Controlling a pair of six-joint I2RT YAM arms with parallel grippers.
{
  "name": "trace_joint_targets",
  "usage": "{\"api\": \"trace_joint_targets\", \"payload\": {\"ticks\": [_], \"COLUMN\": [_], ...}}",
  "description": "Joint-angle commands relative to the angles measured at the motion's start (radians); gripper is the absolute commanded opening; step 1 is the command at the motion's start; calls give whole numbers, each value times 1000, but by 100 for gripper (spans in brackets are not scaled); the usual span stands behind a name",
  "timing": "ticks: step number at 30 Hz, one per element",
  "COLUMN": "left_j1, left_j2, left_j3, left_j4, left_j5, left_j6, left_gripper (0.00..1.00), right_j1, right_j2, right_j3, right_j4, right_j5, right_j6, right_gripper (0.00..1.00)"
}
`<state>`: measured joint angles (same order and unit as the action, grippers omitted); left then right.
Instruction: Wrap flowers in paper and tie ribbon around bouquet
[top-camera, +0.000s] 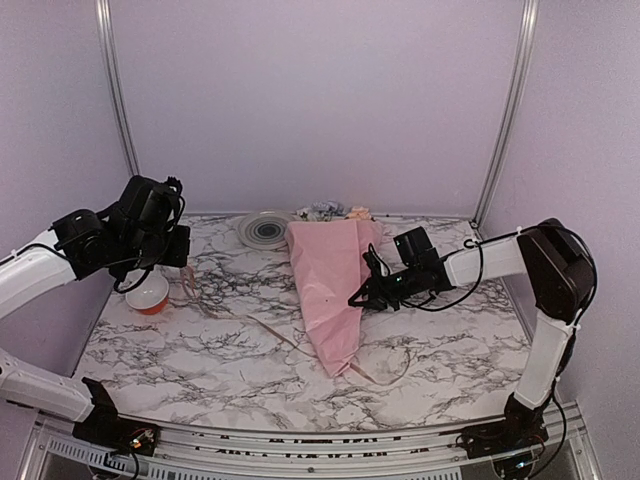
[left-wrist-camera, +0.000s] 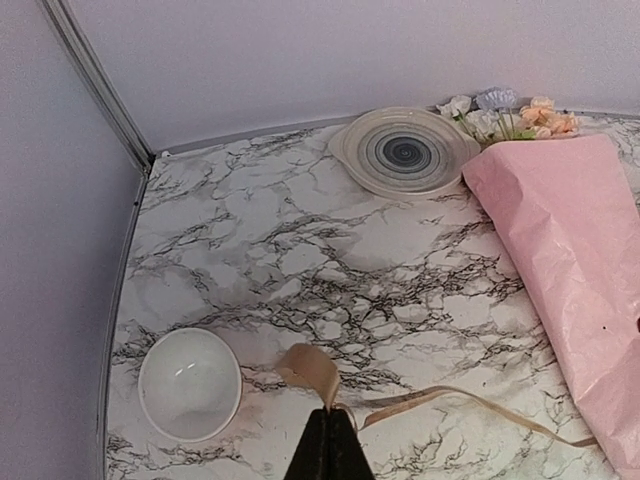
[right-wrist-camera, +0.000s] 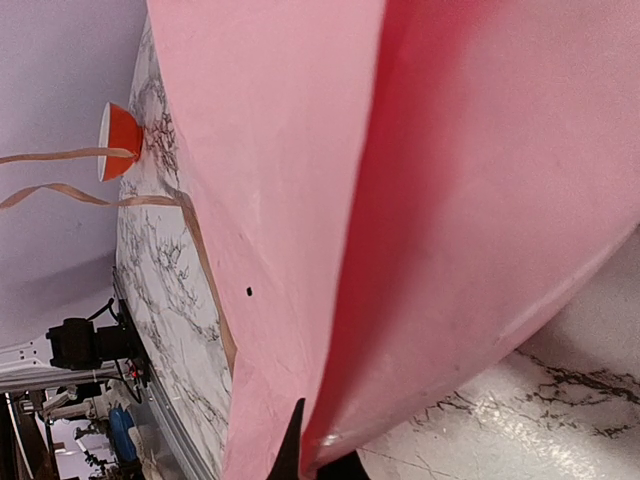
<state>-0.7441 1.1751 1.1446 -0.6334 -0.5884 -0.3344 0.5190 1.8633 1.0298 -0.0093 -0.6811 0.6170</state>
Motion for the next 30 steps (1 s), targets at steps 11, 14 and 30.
{"api": "trace_joint_targets", "payload": {"ticks": [11, 14, 30], "left_j1": [24, 53, -397], "left_j2": [202, 239, 413], "left_j3": [-127, -136, -37], "left_j4": [14, 14, 538], "left_j5": [135, 118, 273], "left_j6": [-107, -123, 311], "left_gripper": [11, 47, 68], "right_j1": [16, 23, 39], "right_j2": [7, 9, 11], "right_j3": [28, 31, 26], "right_j4": [-5, -4, 26], "right_j5": [-6, -8, 6], "right_j6": [-7, -5, 49], "right_gripper": [0, 0, 0]}}
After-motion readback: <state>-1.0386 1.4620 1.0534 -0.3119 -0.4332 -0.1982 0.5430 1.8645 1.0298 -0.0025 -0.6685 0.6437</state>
